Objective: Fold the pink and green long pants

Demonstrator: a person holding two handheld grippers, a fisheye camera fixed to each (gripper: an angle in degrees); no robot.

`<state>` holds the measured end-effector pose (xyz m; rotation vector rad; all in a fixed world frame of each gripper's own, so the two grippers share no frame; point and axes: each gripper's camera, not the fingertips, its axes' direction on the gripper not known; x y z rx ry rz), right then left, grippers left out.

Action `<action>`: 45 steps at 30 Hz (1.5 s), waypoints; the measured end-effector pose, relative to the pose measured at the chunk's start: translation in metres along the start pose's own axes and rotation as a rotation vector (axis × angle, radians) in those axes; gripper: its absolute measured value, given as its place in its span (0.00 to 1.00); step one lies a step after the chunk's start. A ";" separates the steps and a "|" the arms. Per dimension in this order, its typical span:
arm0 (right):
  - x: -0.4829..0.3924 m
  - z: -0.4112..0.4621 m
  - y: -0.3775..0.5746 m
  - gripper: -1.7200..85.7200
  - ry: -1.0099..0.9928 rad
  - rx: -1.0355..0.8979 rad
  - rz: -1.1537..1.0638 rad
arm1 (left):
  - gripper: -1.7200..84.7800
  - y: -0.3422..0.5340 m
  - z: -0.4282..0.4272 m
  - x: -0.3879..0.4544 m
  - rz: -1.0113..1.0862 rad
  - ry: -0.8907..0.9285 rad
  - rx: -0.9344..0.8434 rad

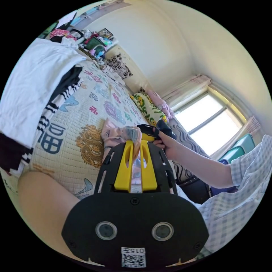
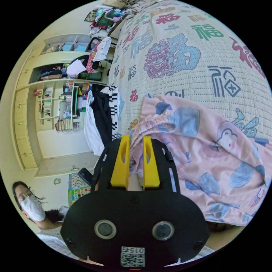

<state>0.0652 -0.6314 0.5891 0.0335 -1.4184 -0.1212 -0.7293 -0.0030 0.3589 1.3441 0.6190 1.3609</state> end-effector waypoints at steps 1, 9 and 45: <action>0.006 0.005 -0.008 0.11 -0.026 0.011 0.042 | 0.06 0.000 -0.009 -0.004 -0.012 -0.007 0.030; -0.031 0.030 -0.013 0.06 0.089 -0.029 -0.088 | 0.09 -0.007 -0.054 -0.051 -0.163 -0.055 0.176; -0.184 0.135 0.253 0.06 0.691 -0.675 -0.692 | 0.19 -0.020 0.036 -0.316 -0.511 0.108 -0.130</action>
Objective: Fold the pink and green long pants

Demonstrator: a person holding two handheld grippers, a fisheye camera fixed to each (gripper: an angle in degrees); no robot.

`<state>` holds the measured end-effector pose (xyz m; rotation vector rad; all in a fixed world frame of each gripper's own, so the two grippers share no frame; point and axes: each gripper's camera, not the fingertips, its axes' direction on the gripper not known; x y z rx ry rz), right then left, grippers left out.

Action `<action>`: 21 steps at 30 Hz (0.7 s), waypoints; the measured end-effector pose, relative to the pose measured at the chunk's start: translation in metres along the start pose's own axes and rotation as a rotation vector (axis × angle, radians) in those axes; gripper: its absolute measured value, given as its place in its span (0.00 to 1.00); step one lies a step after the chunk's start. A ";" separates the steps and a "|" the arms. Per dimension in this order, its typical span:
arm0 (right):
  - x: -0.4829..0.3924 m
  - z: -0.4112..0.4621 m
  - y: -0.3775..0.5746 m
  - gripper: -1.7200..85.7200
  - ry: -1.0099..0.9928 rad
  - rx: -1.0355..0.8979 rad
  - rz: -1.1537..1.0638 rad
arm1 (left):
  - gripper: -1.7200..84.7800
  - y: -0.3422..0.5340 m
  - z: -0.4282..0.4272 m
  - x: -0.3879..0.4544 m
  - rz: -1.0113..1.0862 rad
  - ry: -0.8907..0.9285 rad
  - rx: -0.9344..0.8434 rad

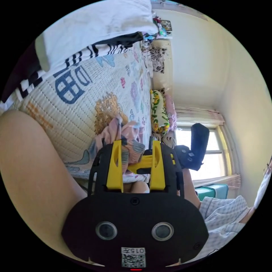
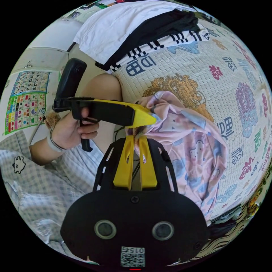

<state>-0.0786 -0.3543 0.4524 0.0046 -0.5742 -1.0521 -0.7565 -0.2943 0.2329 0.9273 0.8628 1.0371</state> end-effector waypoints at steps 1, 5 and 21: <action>-0.005 -0.006 0.008 0.06 -0.001 0.007 0.005 | 0.18 -0.003 0.007 -0.010 -0.011 -0.028 -0.019; -0.023 -0.031 0.036 0.07 -0.006 0.052 0.012 | 0.21 -0.004 0.027 -0.032 -0.038 -0.205 -0.078; -0.047 -0.210 0.206 0.09 -0.090 0.344 0.086 | 0.11 0.008 0.110 -0.154 0.055 -0.196 -0.052</action>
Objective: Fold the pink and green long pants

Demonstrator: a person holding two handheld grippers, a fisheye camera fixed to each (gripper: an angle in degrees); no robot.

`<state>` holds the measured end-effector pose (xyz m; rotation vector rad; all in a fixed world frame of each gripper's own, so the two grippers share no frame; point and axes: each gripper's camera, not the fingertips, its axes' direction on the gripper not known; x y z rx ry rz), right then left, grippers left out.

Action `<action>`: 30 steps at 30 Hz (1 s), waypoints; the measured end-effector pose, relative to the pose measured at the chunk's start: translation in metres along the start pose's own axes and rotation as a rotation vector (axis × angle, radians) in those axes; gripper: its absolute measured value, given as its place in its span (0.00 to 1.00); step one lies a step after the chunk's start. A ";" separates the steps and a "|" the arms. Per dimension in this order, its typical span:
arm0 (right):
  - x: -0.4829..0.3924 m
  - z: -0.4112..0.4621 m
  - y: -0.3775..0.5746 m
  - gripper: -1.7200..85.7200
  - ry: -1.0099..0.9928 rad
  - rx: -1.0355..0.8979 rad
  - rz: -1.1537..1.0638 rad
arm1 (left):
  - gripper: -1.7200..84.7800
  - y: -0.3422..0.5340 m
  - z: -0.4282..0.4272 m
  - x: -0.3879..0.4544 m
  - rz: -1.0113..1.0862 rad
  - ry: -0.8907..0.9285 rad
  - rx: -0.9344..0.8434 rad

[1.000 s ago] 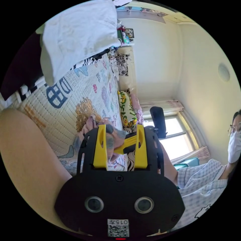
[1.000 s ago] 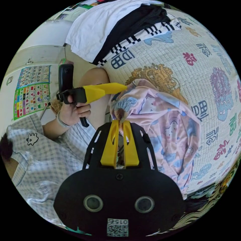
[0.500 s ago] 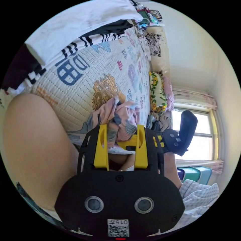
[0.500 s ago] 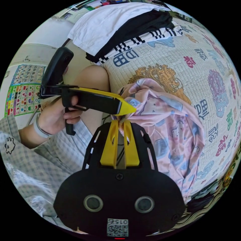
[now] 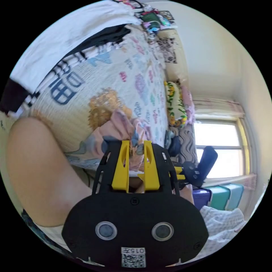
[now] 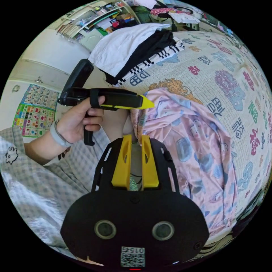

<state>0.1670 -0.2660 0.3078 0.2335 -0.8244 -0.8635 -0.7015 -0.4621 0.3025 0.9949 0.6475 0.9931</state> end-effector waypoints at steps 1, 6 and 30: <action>0.008 -0.037 0.022 0.09 -0.061 0.088 0.034 | 0.10 -0.005 0.000 0.006 0.064 0.060 -0.005; 0.061 -0.158 0.125 0.08 -0.335 0.361 0.231 | 0.10 -0.056 -0.042 0.020 0.341 0.122 0.000; 0.206 -0.418 0.515 0.11 -0.008 0.899 1.428 | 0.16 -0.015 0.294 -0.107 0.767 -0.328 -0.318</action>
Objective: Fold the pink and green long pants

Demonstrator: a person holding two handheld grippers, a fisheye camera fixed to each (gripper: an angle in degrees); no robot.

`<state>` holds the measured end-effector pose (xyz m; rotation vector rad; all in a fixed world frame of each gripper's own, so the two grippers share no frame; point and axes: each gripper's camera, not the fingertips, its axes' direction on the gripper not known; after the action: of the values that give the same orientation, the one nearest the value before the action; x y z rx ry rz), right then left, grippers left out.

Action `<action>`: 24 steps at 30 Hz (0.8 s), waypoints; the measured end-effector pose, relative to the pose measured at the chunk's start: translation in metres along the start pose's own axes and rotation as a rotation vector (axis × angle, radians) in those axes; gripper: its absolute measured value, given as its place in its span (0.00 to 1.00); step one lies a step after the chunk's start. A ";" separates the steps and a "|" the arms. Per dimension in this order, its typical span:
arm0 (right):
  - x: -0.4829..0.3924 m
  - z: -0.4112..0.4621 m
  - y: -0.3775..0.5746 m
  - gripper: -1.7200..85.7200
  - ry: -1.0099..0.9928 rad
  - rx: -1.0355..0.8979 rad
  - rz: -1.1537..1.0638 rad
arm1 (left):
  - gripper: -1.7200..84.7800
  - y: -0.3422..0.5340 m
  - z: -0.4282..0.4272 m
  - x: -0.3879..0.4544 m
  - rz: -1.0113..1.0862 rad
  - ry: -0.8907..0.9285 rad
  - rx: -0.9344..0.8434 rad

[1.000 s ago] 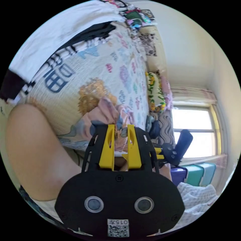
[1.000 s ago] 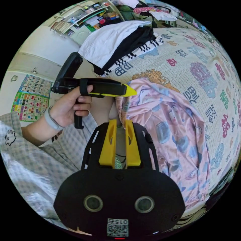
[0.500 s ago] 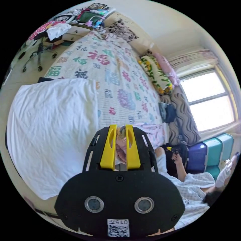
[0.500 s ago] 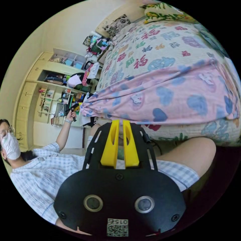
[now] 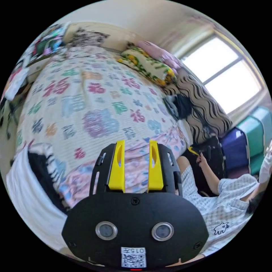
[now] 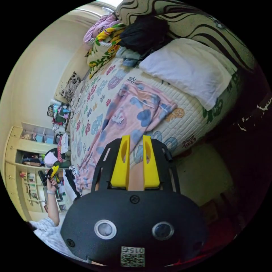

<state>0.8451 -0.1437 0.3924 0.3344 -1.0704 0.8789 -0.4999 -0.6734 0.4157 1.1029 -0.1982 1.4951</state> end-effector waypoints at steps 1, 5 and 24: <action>0.008 -0.006 -0.009 0.12 -0.002 0.031 0.045 | 0.16 -0.020 0.051 0.030 0.081 0.036 -0.045; 0.031 -0.024 -0.027 0.14 -0.053 0.115 0.188 | 0.17 -0.084 0.251 0.138 0.299 0.200 -0.231; 0.008 -0.047 -0.026 0.03 -0.175 0.057 0.026 | 0.14 -0.042 0.691 0.298 0.717 0.024 -0.644</action>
<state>0.8954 -0.1266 0.3814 0.4518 -1.2154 0.9172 -0.0659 -0.9237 0.9784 0.4930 -1.0656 1.8630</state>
